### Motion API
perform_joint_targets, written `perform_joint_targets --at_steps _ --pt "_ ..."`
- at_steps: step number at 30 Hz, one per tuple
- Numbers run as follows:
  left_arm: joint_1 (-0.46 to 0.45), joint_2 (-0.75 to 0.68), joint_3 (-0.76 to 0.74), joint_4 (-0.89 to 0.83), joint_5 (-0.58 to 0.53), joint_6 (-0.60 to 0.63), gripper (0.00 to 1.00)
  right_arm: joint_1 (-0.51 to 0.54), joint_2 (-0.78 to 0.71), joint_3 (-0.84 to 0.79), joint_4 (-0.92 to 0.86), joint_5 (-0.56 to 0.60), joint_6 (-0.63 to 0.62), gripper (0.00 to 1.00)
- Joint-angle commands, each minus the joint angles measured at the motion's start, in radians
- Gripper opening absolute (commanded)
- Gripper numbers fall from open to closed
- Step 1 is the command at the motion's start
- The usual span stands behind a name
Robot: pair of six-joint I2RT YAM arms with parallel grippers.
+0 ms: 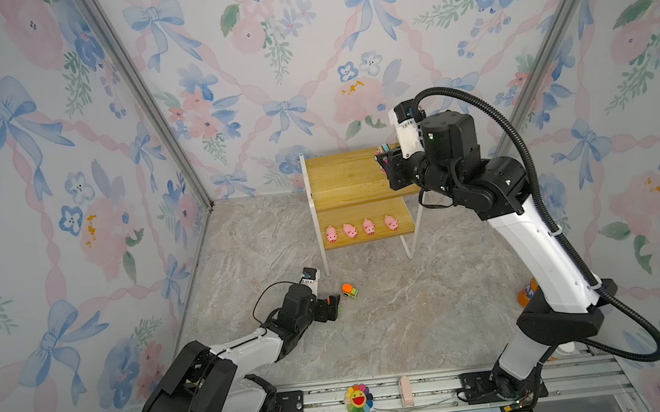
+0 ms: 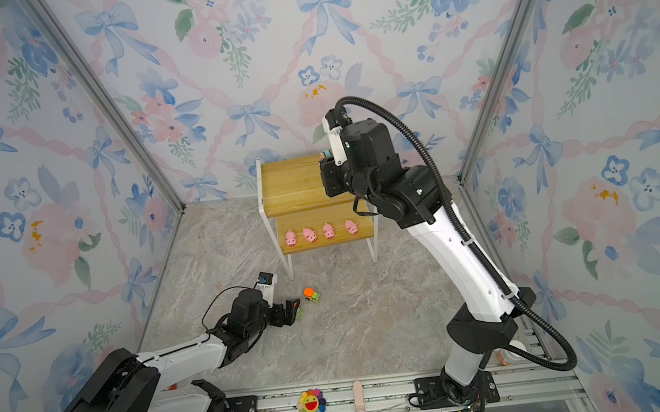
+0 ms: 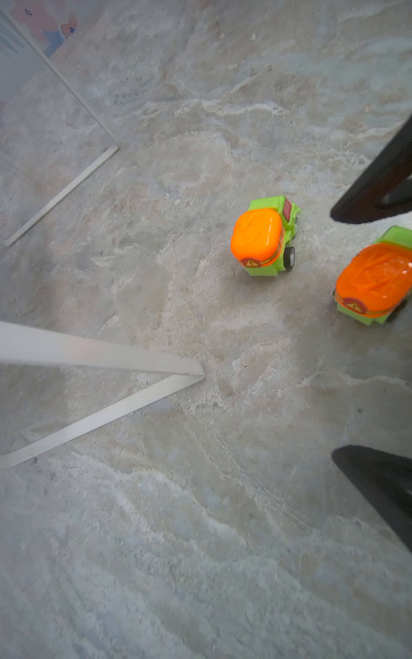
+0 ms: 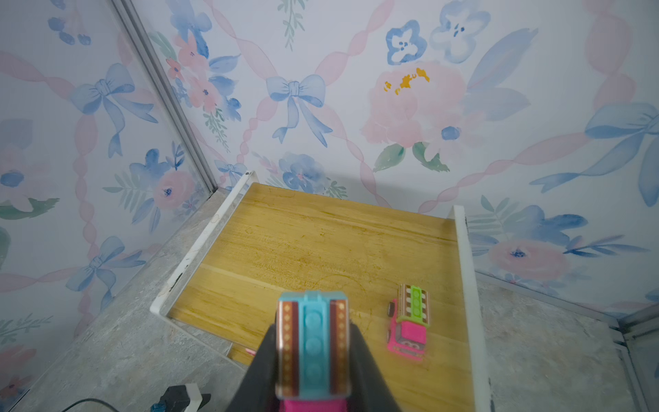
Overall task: Place and organize the plastic toys onto the shelf
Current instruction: 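Lift the pink truck with the right gripper and carry it to the upper shelf, then lower the truck onto the upper shelf beside the first and open the right gripper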
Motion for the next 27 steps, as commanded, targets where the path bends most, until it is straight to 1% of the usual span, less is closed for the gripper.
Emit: perform_joint_targets --at_steps 1,4,8,14,27 --pt "-0.003 -0.022 -0.017 -0.017 0.005 0.007 0.98 -0.061 0.037 0.034 -0.052 -0.059 0.043 0.24" --pt "-0.002 -0.021 -0.018 -0.016 0.006 0.008 0.98 -0.088 0.068 0.023 -0.051 -0.090 0.070 0.23" --pt "-0.002 -0.019 -0.017 -0.016 0.001 0.006 0.98 -0.084 0.103 0.018 -0.045 -0.110 0.075 0.23" --pt "-0.002 -0.019 -0.015 -0.017 0.004 0.009 0.98 -0.049 0.144 0.030 -0.035 -0.106 0.062 0.23" --pt "-0.002 -0.008 -0.011 -0.016 0.005 0.010 0.98 -0.042 0.231 0.049 -0.028 -0.090 0.057 0.23"
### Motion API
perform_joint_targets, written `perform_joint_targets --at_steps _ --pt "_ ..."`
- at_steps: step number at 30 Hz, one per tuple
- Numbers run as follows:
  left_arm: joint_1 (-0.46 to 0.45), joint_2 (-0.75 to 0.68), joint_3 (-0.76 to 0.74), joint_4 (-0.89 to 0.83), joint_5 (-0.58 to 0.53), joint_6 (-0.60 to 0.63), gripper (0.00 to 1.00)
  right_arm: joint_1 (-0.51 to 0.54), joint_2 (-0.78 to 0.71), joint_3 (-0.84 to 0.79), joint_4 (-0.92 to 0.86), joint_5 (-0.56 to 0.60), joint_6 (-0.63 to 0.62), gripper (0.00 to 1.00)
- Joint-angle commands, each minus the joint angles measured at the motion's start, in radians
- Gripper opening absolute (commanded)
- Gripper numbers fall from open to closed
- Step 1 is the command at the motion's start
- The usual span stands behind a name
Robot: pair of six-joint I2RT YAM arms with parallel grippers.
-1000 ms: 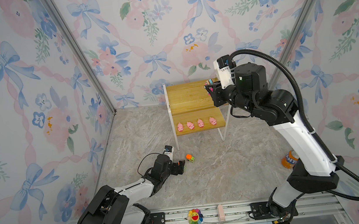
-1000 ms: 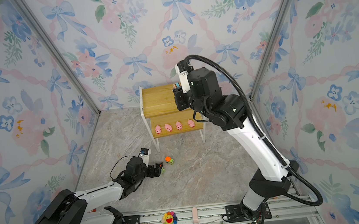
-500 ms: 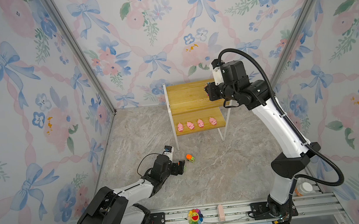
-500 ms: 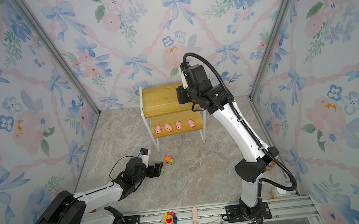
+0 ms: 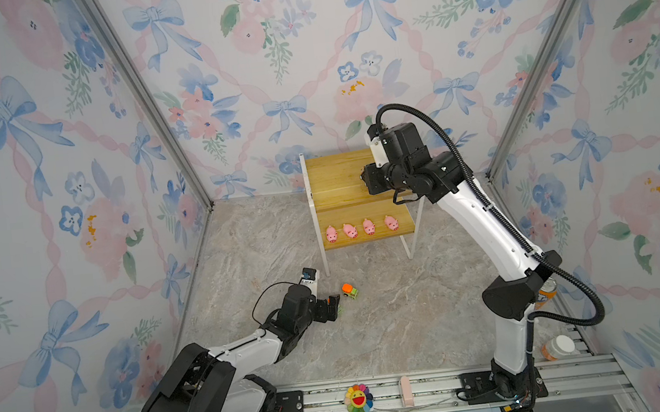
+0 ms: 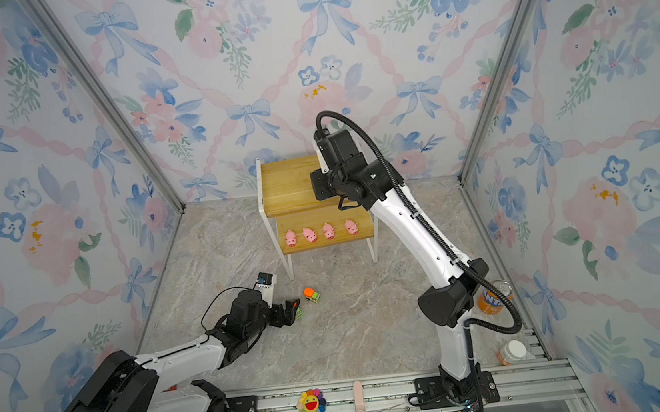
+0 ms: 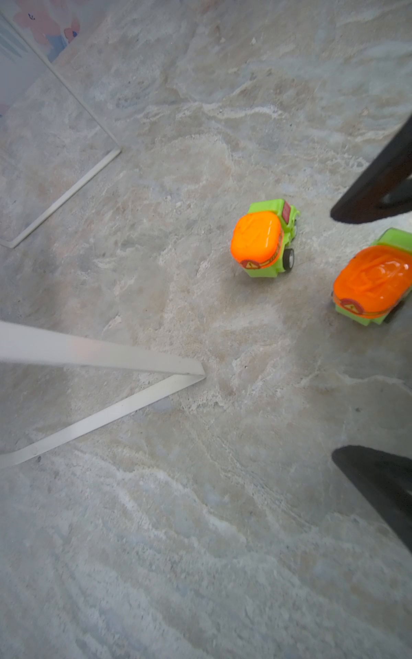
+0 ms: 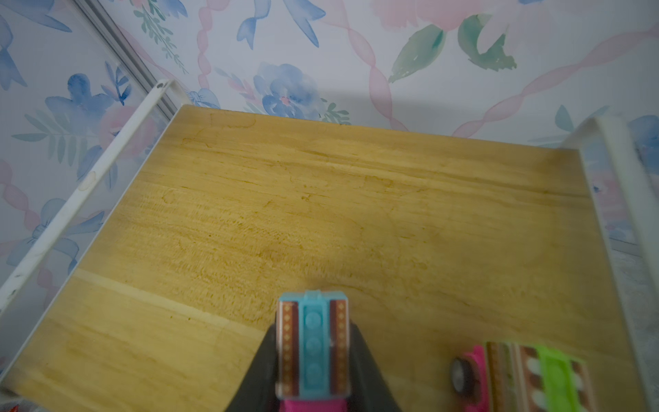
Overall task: Place and organize the plastic toys onto the shelf
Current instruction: 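Lower the truck onto the upper shelf beside the first and open the right gripper, then withdraw the right gripper toward the green trucks with orange tops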
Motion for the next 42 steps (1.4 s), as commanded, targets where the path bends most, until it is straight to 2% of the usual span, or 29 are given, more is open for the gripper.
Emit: perform_joint_targets --at_steps 1,8,11,25,31,36,39,42 --pt "-0.002 0.002 -0.004 -0.016 0.005 0.010 0.98 0.008 0.013 0.031 -0.002 0.014 -0.001 0.23" --pt "-0.002 0.003 -0.004 -0.016 0.006 0.012 0.98 0.008 0.017 0.035 0.001 0.026 -0.002 0.25" --pt "-0.002 0.003 -0.004 -0.017 0.005 0.012 0.98 0.008 0.016 0.035 0.001 0.029 -0.005 0.31" --pt "-0.001 -0.013 -0.010 -0.018 0.012 0.017 0.98 0.013 -0.004 0.045 -0.015 0.020 -0.028 0.46" --pt "-0.001 -0.019 -0.011 -0.018 0.018 0.016 0.98 0.022 -0.050 0.053 -0.050 0.065 -0.059 0.62" --pt "0.000 -0.018 -0.011 -0.020 0.022 0.018 0.98 0.028 -0.120 0.047 -0.096 0.112 -0.087 0.68" --pt "-0.001 -0.032 -0.009 -0.025 0.026 0.019 0.98 0.056 -0.208 -0.047 -0.099 0.127 -0.118 0.69" --pt "0.000 -0.063 -0.002 -0.052 0.025 0.020 0.98 0.108 -0.367 -0.289 -0.019 0.116 -0.139 0.70"
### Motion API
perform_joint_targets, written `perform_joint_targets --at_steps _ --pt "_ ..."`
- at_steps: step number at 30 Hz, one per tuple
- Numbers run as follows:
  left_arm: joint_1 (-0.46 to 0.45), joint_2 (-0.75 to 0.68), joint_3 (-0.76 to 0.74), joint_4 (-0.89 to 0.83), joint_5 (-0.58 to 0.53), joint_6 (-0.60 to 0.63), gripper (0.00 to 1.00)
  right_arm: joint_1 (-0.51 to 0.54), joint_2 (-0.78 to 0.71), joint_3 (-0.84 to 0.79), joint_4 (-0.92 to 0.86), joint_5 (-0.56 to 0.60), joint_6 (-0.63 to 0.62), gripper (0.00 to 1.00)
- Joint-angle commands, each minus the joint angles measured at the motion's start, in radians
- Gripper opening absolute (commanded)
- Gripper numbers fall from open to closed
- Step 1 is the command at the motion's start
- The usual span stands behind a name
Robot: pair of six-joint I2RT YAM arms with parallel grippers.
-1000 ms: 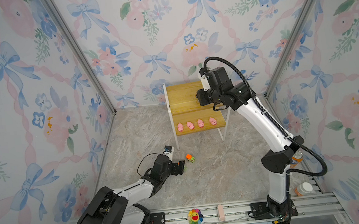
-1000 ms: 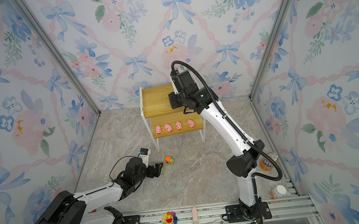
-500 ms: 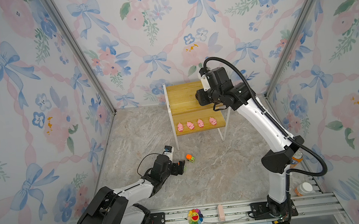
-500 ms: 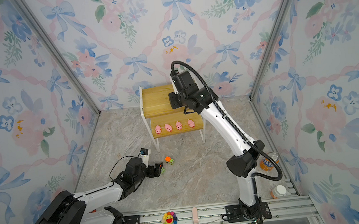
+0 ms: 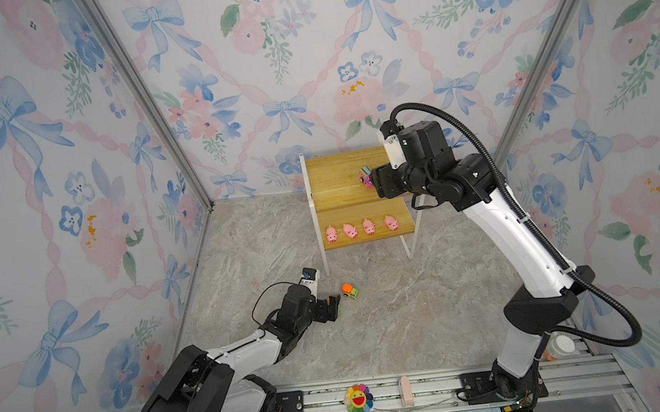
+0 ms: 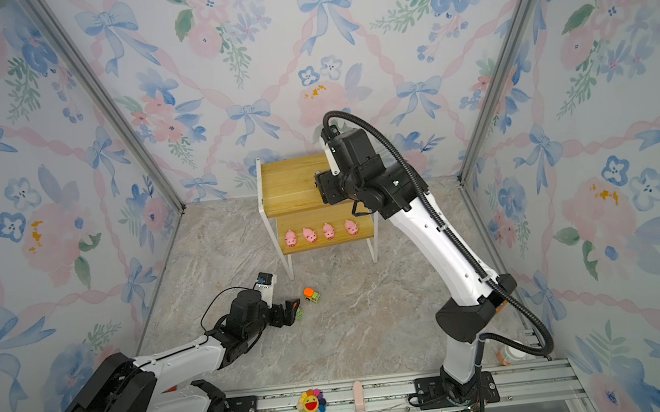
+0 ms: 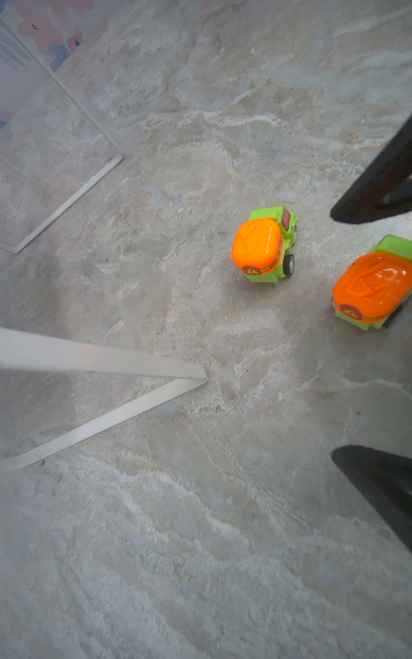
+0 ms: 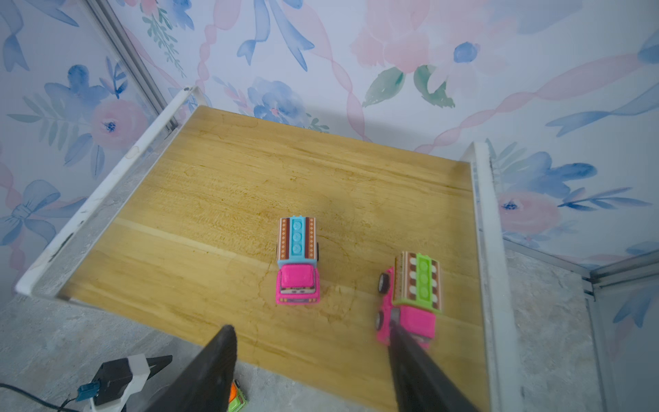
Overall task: Place and organize the plastic toys onto the shelf
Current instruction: 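Withdraw the right gripper toward the green trucks with orange tops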
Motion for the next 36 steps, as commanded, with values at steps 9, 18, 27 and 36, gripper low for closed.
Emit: perform_joint_targets --at_steps 9,18,27,36 --pt "0.006 -0.078 -0.007 -0.062 0.009 0.010 0.98 0.193 -0.545 -1.105 0.497 -0.064 0.127 0.69" --pt "0.005 -0.056 -0.009 -0.062 0.003 -0.008 0.98 0.283 -0.422 -1.458 0.876 -0.151 0.098 0.68" --pt "0.006 -0.080 -0.022 -0.063 -0.013 -0.018 0.98 0.242 -0.160 -1.415 1.029 -0.207 -0.014 0.68" --pt "0.007 -0.073 -0.019 -0.063 -0.022 -0.015 0.98 0.160 -0.024 -1.343 1.079 -0.274 -0.046 0.67"
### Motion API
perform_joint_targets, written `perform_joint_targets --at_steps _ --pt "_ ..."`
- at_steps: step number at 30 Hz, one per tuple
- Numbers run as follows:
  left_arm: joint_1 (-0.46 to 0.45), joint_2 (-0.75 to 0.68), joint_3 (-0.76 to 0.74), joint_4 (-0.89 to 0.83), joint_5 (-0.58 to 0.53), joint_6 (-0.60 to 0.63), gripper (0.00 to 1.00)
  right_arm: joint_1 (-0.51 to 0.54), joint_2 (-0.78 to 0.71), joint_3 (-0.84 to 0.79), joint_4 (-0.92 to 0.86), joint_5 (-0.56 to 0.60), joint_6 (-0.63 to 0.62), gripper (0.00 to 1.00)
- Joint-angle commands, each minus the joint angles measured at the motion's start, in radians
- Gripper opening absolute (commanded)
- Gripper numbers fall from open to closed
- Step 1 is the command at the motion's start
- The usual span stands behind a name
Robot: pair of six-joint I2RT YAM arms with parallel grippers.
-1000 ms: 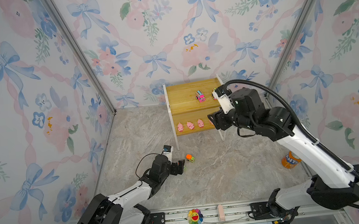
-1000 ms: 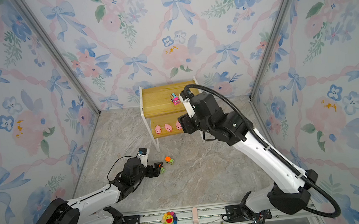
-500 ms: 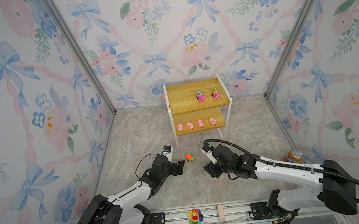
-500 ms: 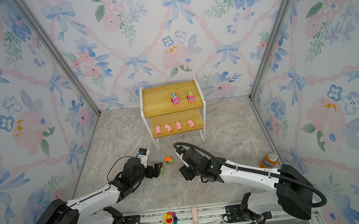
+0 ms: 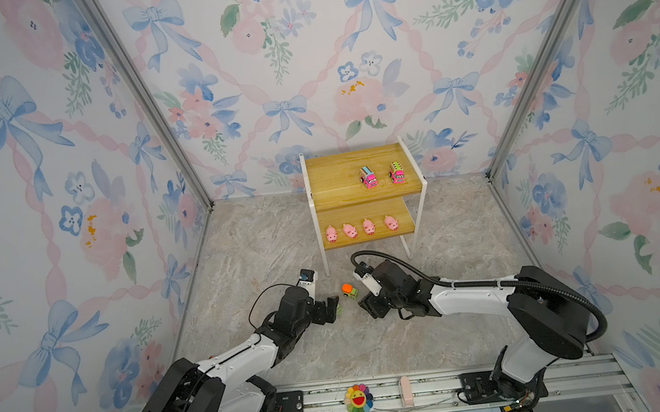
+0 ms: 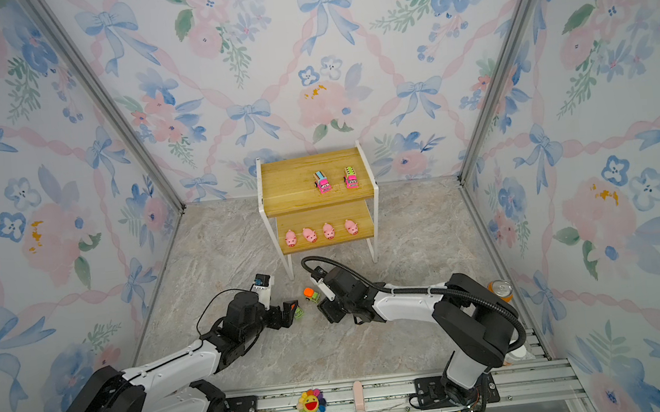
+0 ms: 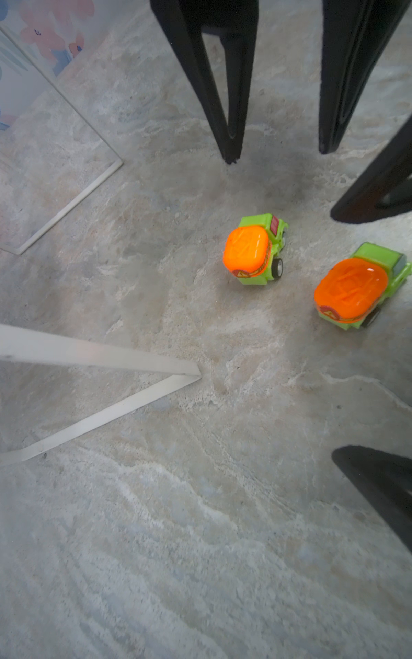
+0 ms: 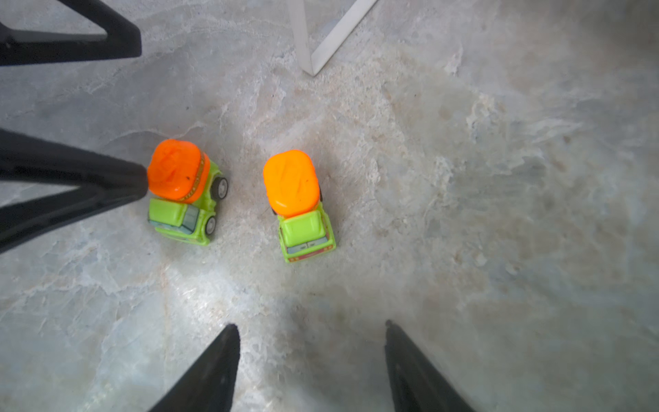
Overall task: Place and organize the plastic toys onto the shelf
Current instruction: 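Withdraw the right gripper toward the green trucks with orange tops, then lower the right gripper and close on the nearer green truck with orange top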
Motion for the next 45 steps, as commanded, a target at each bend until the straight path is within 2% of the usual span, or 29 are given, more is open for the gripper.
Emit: perform_joint_targets --at_steps 1,17,29,32,39,45 --pt "0.006 -0.005 -0.008 -0.007 -0.015 -0.012 0.98 -0.022 0.056 0.071 0.024 -0.044 -0.022 0.66" --pt "0.007 -0.007 -0.007 -0.006 -0.010 -0.012 0.98 -0.047 0.219 0.223 0.017 -0.091 -0.050 0.65" --pt "0.007 -0.011 -0.007 -0.007 -0.010 -0.007 0.98 -0.023 0.264 0.234 0.020 -0.084 -0.025 0.61" --pt "0.007 -0.016 -0.010 -0.007 -0.010 -0.007 0.98 -0.021 0.266 0.236 0.011 -0.081 -0.009 0.56" --pt "0.008 -0.022 -0.012 -0.006 -0.007 -0.009 0.98 -0.023 0.242 0.236 -0.021 -0.113 0.040 0.29" --pt "0.008 -0.019 -0.010 -0.007 -0.002 -0.007 0.98 -0.002 0.155 0.231 -0.099 -0.134 0.059 0.25"
